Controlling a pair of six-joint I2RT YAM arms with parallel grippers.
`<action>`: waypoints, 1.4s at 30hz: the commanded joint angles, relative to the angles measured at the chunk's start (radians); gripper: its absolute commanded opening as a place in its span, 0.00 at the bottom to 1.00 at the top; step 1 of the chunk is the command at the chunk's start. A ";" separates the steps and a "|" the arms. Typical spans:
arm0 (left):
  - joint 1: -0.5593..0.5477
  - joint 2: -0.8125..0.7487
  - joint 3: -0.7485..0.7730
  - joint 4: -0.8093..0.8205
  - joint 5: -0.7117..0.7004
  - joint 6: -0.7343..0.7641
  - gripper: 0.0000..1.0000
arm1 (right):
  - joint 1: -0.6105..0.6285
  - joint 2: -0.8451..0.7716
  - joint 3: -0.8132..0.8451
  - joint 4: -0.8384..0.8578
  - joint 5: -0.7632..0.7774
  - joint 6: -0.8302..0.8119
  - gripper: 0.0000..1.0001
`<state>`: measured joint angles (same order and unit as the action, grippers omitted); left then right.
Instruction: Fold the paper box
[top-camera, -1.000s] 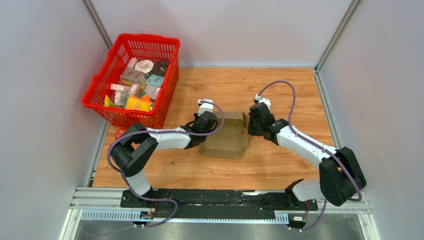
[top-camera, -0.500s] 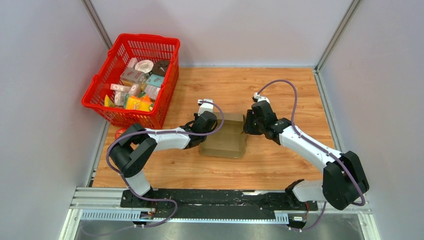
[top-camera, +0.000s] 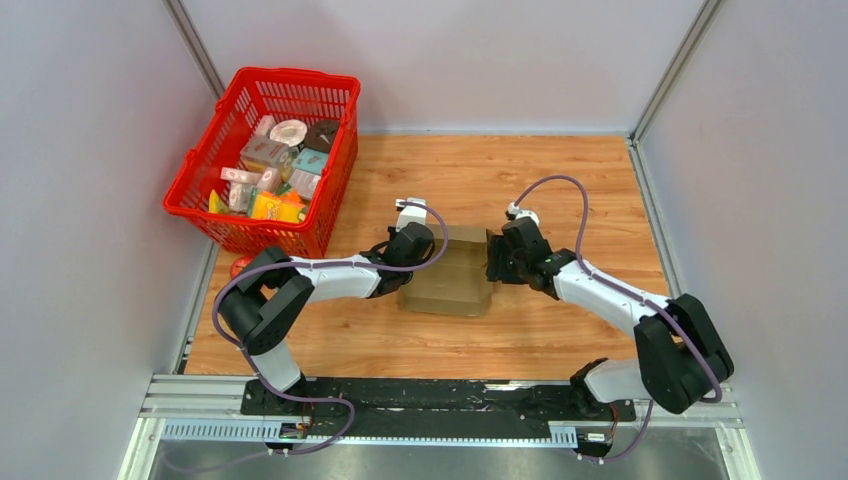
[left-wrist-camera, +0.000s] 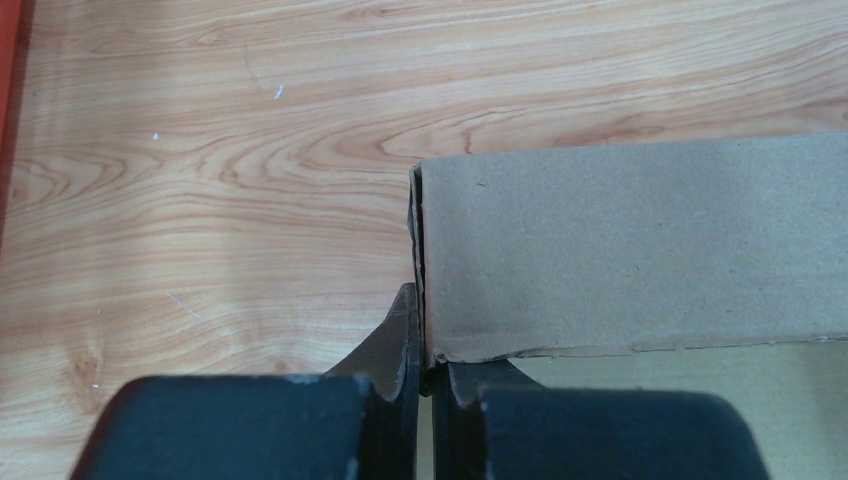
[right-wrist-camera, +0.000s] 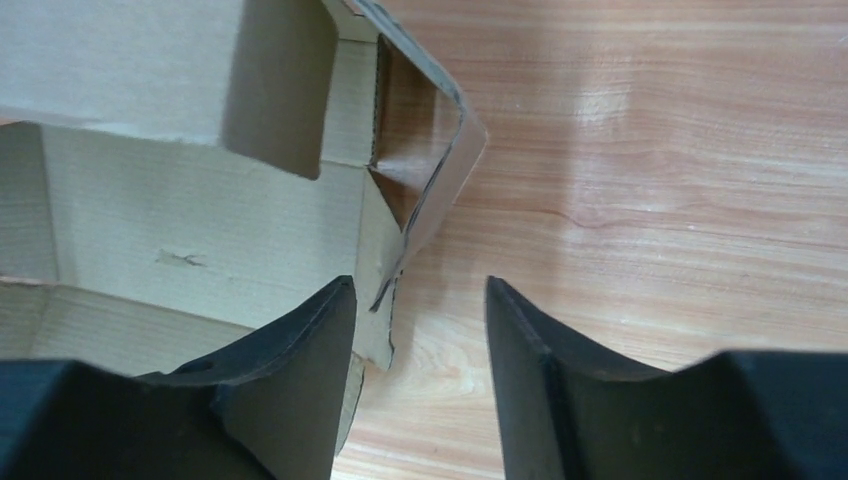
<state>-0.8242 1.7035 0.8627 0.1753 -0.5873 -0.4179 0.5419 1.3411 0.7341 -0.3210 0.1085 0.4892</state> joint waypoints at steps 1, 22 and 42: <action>-0.004 -0.033 0.002 0.003 0.003 0.010 0.00 | -0.003 0.041 -0.010 0.126 0.065 0.005 0.51; -0.004 -0.030 0.006 0.003 0.004 0.016 0.00 | 0.021 0.214 0.040 0.289 0.057 -0.187 0.00; -0.004 -0.033 0.007 -0.002 0.007 0.016 0.00 | 0.067 0.103 0.097 0.185 -0.164 -0.185 0.34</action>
<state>-0.8223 1.7035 0.8627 0.1749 -0.6064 -0.4175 0.6041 1.5242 0.7872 -0.1402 -0.0017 0.3195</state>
